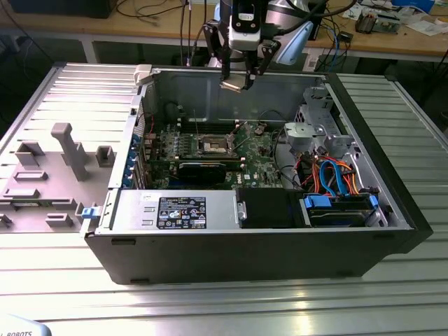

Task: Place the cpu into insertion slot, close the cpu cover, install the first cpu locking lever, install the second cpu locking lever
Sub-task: 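Place the cpu into insertion slot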

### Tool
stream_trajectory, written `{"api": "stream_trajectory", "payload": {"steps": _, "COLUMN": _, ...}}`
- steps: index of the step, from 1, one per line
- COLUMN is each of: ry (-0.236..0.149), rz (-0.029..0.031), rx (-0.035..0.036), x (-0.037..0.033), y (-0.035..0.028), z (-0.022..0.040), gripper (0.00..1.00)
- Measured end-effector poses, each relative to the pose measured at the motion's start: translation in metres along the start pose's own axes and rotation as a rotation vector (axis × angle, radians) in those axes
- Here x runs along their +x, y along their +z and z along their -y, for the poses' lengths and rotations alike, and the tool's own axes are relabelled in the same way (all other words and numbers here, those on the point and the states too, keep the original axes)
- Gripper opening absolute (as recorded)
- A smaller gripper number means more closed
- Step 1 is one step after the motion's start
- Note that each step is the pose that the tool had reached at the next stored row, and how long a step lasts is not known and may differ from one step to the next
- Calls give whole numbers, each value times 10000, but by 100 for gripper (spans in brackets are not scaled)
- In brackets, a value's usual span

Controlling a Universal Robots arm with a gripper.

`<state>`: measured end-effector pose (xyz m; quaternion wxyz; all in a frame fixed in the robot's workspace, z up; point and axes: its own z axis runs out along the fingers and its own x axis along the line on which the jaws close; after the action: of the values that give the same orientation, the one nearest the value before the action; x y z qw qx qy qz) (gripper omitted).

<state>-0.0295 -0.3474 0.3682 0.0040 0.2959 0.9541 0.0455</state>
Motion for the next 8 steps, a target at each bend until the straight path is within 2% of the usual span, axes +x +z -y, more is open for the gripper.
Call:
{"api": "stream_trajectory", "payload": {"steps": 6, "ry": 923, "rz": 83, "rx": -16, "x": 0, "y": 5, "z": 1, "gripper": 54}}
{"api": "stream_trajectory", "payload": {"steps": 8, "ry": 965, "rz": 87, "rx": -17, "x": 0, "y": 5, "z": 1, "gripper": 54}}
